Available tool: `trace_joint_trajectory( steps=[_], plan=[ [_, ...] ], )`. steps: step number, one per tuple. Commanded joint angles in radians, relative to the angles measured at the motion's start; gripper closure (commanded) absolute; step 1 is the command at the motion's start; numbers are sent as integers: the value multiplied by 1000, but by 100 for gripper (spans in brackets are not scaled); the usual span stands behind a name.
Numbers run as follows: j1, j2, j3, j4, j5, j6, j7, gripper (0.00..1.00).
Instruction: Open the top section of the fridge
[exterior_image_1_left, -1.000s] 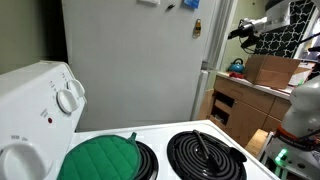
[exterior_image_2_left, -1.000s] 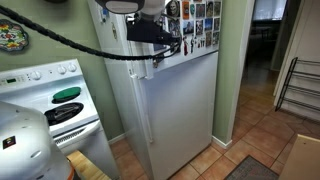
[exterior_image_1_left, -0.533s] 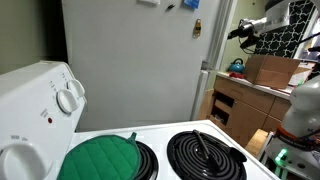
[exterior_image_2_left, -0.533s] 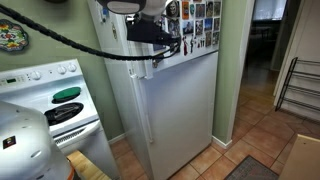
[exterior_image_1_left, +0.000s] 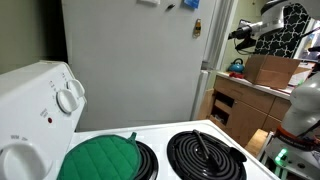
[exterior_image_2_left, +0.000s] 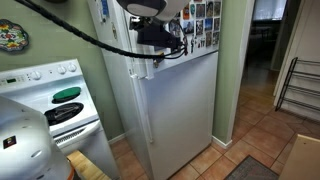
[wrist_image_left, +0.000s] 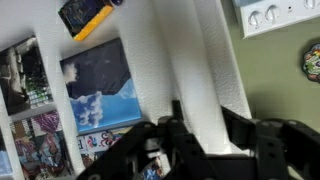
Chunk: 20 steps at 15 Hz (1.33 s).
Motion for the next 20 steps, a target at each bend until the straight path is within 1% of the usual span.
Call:
trace_joint_trajectory(
  steps=[1, 5, 7, 10, 13, 14, 15, 16, 17, 20],
  plan=[
    [-26, 101, -32, 74, 59, -63, -81, 88],
    [-69, 143, -50, 103, 82, -107, -119, 88],
    [-89, 162, -55, 117, 87, -110, -146, 88],
    [-112, 210, -67, 150, 100, -114, -179, 88],
    [-127, 257, -74, 186, 115, -156, -205, 88],
    [-133, 266, -74, 192, 130, -165, -199, 38],
    [-137, 279, -76, 203, 135, -188, -201, 36],
    [-141, 289, -75, 211, 145, -192, -196, 31],
    [-145, 301, -76, 221, 154, -208, -197, 22],
    [-157, 348, -82, 265, 181, -273, -187, 1]
  ],
)
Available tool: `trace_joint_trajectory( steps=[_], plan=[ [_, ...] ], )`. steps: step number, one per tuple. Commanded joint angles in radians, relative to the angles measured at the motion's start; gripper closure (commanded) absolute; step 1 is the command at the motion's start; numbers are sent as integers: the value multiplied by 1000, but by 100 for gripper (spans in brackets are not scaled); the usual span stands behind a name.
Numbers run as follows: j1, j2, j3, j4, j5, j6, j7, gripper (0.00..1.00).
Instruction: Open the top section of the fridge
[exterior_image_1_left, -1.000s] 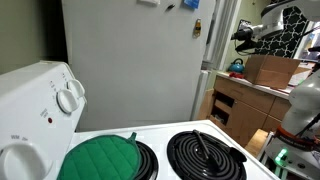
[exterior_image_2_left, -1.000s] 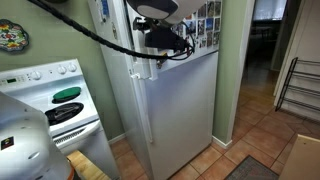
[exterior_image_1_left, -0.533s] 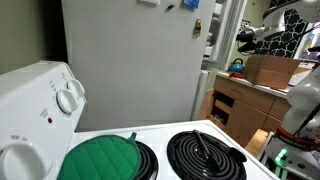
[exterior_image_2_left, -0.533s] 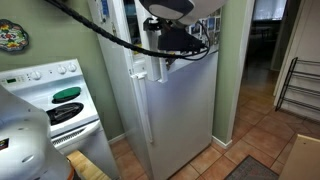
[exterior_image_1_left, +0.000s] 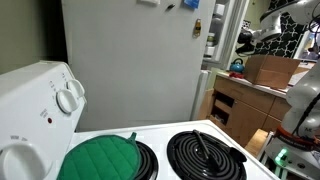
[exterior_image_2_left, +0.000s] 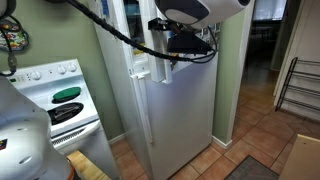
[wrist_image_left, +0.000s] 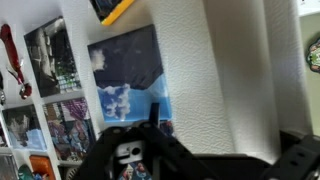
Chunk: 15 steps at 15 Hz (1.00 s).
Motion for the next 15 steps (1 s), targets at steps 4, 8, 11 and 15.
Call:
trace_joint_trajectory(
  steps=[4, 8, 11, 15],
  plan=[
    [-29, 33, 21, 25, 13, -19, -1, 0],
    [-31, 51, 17, 45, 16, -35, -18, 0],
    [-50, 110, -9, 123, -2, -121, -60, 0],
    [-91, 179, -23, 209, -4, -195, -103, 0]
  ],
)
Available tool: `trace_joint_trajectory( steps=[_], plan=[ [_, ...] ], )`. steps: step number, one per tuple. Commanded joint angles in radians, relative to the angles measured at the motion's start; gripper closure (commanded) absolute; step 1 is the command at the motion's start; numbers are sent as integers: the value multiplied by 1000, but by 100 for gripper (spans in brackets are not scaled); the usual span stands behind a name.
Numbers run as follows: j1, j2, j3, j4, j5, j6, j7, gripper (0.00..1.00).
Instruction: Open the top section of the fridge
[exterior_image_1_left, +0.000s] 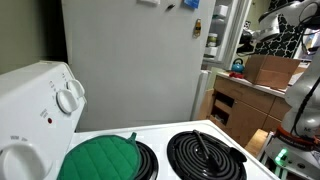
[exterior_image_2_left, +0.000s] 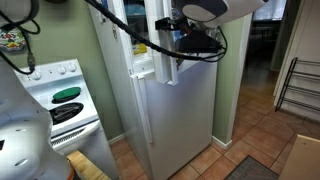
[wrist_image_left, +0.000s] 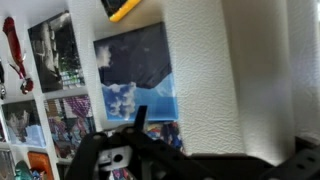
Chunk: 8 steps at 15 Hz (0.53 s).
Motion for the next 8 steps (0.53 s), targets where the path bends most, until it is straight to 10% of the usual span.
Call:
trace_joint_trajectory(
  steps=[1, 8],
  plan=[
    [-50, 80, -16, 106, -18, -118, -51, 0],
    [-100, 110, -12, 200, -96, -132, -79, 0]
  ],
)
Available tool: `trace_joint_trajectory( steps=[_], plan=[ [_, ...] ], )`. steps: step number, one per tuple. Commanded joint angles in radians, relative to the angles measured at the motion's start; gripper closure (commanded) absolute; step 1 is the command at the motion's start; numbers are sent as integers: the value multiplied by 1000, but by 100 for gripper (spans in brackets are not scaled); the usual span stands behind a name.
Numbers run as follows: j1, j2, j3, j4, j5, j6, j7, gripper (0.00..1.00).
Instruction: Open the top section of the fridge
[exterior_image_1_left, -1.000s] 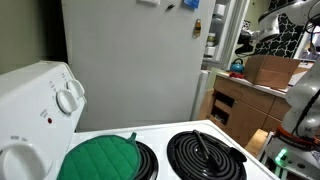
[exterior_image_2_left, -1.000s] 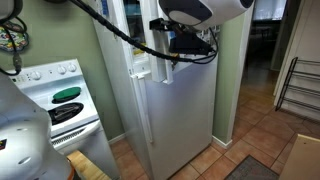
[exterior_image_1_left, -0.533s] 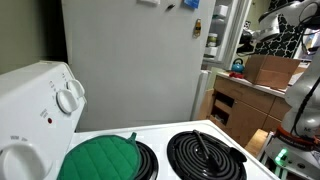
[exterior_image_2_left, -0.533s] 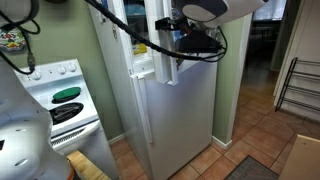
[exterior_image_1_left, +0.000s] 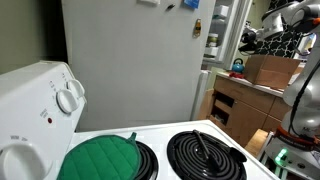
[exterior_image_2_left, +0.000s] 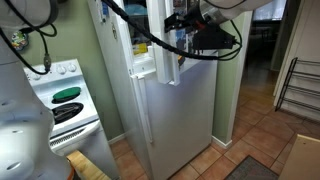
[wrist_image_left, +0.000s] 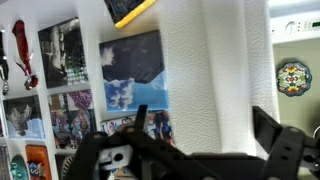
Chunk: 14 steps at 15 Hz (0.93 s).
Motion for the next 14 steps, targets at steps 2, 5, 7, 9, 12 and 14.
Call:
trace_joint_trajectory(
  steps=[2, 5, 7, 9, 12, 14],
  plan=[
    [-18, -5, 4, 40, -67, 69, -40, 0],
    [-20, -24, 5, 34, -89, 136, -57, 0],
    [-21, -33, 6, 30, -102, 160, -62, 0],
    [-20, -45, 7, 27, -122, 195, -69, 0],
    [-11, -81, 14, 5, -156, 293, -86, 0],
    [-20, -49, 5, 43, -137, 226, -61, 0]
  ],
)
